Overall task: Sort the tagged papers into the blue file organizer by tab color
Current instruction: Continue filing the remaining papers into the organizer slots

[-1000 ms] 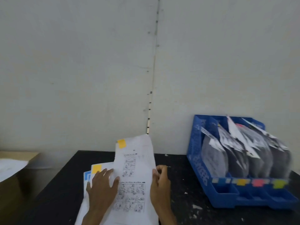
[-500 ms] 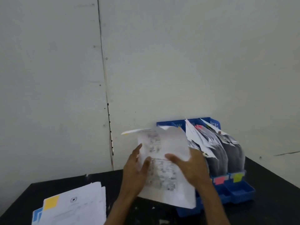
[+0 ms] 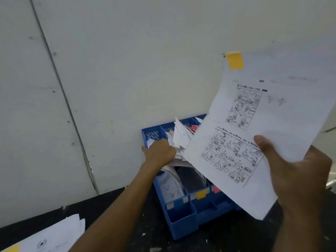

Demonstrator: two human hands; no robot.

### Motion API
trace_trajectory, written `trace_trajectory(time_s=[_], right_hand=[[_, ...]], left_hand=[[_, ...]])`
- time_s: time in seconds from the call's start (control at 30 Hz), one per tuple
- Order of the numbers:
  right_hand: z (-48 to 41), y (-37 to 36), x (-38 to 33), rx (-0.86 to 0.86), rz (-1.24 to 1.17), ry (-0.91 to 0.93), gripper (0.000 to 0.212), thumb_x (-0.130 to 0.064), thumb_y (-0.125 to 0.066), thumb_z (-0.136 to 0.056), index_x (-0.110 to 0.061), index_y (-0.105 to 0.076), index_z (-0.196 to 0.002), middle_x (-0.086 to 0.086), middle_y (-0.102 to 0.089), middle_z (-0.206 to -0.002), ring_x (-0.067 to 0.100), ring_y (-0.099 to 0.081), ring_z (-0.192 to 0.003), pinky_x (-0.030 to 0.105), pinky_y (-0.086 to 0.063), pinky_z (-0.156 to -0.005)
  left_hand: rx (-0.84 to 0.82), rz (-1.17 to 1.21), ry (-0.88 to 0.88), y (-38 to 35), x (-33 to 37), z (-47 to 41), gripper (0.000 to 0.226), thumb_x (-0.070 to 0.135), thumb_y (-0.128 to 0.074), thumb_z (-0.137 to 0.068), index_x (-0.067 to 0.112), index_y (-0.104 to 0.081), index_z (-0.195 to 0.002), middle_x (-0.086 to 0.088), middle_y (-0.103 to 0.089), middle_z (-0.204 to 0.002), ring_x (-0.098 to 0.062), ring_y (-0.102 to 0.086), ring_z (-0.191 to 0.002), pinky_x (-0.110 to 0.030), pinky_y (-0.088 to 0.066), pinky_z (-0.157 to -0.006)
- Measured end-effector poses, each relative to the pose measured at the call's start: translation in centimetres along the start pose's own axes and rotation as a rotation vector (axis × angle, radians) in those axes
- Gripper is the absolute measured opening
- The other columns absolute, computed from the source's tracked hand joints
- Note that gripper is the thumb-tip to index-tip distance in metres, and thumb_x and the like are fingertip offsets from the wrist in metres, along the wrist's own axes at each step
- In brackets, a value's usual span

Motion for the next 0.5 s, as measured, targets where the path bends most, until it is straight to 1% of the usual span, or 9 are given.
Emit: trace_trajectory(time_s=[0.03,0.1,0.13,0.17,0.23,0.33,0.37,0.43,0.5], right_hand=[[-0.1,-0.1,0.0,0.008,-0.007,0.005,0.019,-0.035,-0.082,-0.07,-0.034,-0.063,-0.076,-0.028,-0.066,-0.074,-0.006,-0.066,-0.075,0.027,-0.051,-0.069],[-0.1,-0.3,0.0,0.023,-0.022,0.021,0.02,-0.036,-0.082,-0.07,-0.035,-0.063,-0.076,-0.038,-0.063,-0.076,-0.01,-0.064,-0.075,0.023,-0.05,-0.066],[-0.1,-0.5,0.0,0.026,-0.025,0.037,0.02,-0.035,-0.081,-0.071,-0.036,-0.062,-0.077,-0.04,-0.063,-0.077,-0.011,-0.064,-0.077,0.02,-0.05,-0.065],[-0.1,-0.8,0.0,0.021,-0.023,0.063,0.02,-0.034,-0.081,-0.072,-0.037,-0.062,-0.077,-0.041,-0.062,-0.077,-0.011,-0.064,-0.078,0.015,-0.049,-0.064],[-0.1,-1.3,0.2,0.014,-0.002,0.115,0.021,-0.032,-0.081,-0.074,-0.04,-0.063,-0.08,-0.042,-0.061,-0.078,-0.013,-0.064,-0.08,0.008,-0.049,-0.064],[0.2,-2.2,0.7,0.019,0.037,0.179,0.024,-0.03,-0.08,-0.077,-0.038,-0.064,-0.094,-0.039,-0.059,-0.076,-0.015,-0.063,-0.08,0.008,-0.05,-0.066],[0.3,-2.6,0.8,0.017,0.051,0.206,0.028,-0.03,-0.079,-0.078,-0.035,-0.064,-0.1,-0.038,-0.057,-0.082,-0.016,-0.062,-0.079,0.009,-0.051,-0.066],[0.8,-3.7,1.1,0.009,0.089,0.285,0.03,-0.028,-0.077,-0.08,-0.029,-0.062,-0.106,-0.035,-0.055,-0.09,-0.02,-0.059,-0.078,0.009,-0.051,-0.065],[1.2,-4.9,1.7,-0.003,0.103,0.337,0.029,-0.024,-0.077,-0.081,-0.021,-0.065,-0.108,-0.029,-0.057,-0.09,-0.018,-0.059,-0.077,0.009,-0.052,-0.063]], left_hand=[[-0.048,0.081,0.026,-0.2,0.0,-0.4,0.014,0.029,-0.039,-0.076,0.018,-0.046,-0.07,-0.002,-0.056,-0.091,-0.025,-0.052,-0.093,-0.049,-0.029,-0.108],[-0.069,0.266,0.039,-0.7,0.4,-1.2,0.034,0.03,-0.036,-0.069,0.016,-0.06,-0.089,-0.003,-0.061,-0.106,-0.025,-0.055,-0.1,-0.046,-0.04,-0.103],[-0.041,0.362,0.043,-0.9,0.5,-1.6,0.041,0.03,-0.037,-0.071,0.017,-0.061,-0.102,-0.002,-0.062,-0.111,-0.023,-0.055,-0.102,-0.045,-0.042,-0.101],[-0.009,0.437,0.052,-1.0,0.8,-1.8,0.04,0.03,-0.039,-0.078,0.02,-0.058,-0.112,0.001,-0.061,-0.111,-0.022,-0.055,-0.103,-0.044,-0.042,-0.101],[0.042,0.543,0.045,-0.9,1.5,-2.2,0.037,0.035,-0.037,-0.089,0.027,-0.054,-0.121,0.007,-0.062,-0.109,-0.021,-0.055,-0.109,-0.047,-0.038,-0.105],[0.063,0.487,-0.058,-0.5,2.8,-2.9,0.049,0.055,-0.025,-0.094,0.03,-0.055,-0.124,0.005,-0.059,-0.128,-0.023,-0.05,-0.123,-0.052,-0.025,-0.113],[0.033,0.522,-0.081,-0.4,3.2,-3.1,0.055,0.06,-0.021,-0.094,0.028,-0.055,-0.122,0.004,-0.06,-0.123,-0.022,-0.052,-0.121,-0.049,-0.027,-0.112],[-0.059,0.67,-0.1,0.0,4.2,-2.9,0.059,0.067,-0.018,-0.095,0.028,-0.052,-0.123,0.007,-0.06,-0.108,-0.015,-0.056,-0.109,-0.039,-0.033,-0.102],[-0.142,0.774,-0.096,0.4,4.7,-3.4,0.062,0.067,-0.016,-0.096,0.029,-0.043,-0.137,0.003,-0.058,-0.114,-0.014,-0.054,-0.105,-0.034,-0.032,-0.096]])
Point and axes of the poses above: each hand's wrist, its own z-axis away from the middle knuckle, its own y-axis out of the back of the hand, x = y × z, the point moved 2 cm from there along -z, towards the middle knuckle
